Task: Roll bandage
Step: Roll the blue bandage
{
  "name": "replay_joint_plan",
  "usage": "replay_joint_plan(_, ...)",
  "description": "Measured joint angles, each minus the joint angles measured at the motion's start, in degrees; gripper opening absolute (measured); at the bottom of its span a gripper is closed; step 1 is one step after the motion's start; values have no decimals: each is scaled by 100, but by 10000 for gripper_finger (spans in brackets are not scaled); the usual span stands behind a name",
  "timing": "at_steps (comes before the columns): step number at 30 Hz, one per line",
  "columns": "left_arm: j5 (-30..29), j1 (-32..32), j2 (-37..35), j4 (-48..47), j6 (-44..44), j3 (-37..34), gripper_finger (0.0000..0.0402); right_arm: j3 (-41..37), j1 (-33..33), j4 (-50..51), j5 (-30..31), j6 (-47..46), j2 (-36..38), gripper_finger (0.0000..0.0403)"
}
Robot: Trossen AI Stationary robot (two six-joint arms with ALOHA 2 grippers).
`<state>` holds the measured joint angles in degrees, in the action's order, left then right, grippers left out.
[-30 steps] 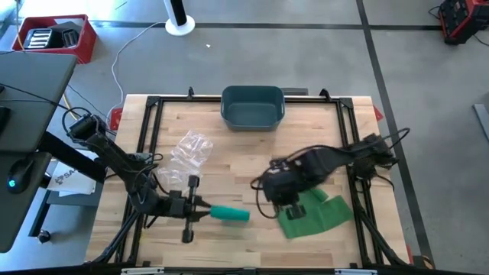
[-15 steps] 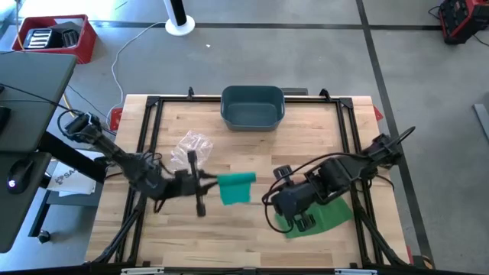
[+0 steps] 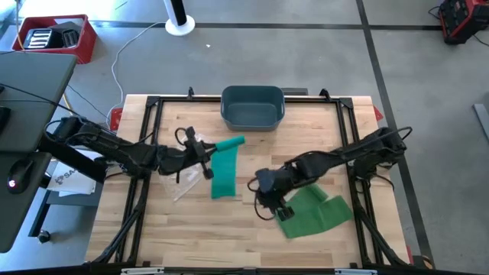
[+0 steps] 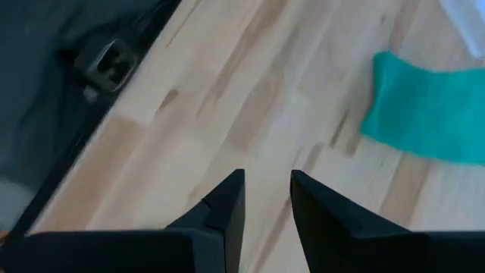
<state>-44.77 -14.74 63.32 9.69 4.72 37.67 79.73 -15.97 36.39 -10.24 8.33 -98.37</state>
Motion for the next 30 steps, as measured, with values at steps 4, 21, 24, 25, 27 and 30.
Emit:
replay_joint_plan(4,266,460,-166,49,-115,-370,1,-772,490,-1668,-88,-54,-181,98)
replay_joint_plan(21,925,1554,-683,4,-454,-1098,1,1058,1300,-2345,-824,376,-2793,101)
replay_joint_plan(24,1033,1554,-694,49,-460,-1104,1,1395,1378,-2147,-823,419,-3147,119)
replay_joint_plan(25,1066,1552,-691,34,-460,-1104,1,1492,1405,-2103,-822,419,-3239,128)
replay_joint_plan(27,1185,1552,-691,40,-470,-1104,1,1645,1447,-2050,-839,426,-3396,149)
replay_joint_plan(30,1240,1552,-691,7,-523,-1106,1,1778,1461,-1898,-973,588,-3574,172)
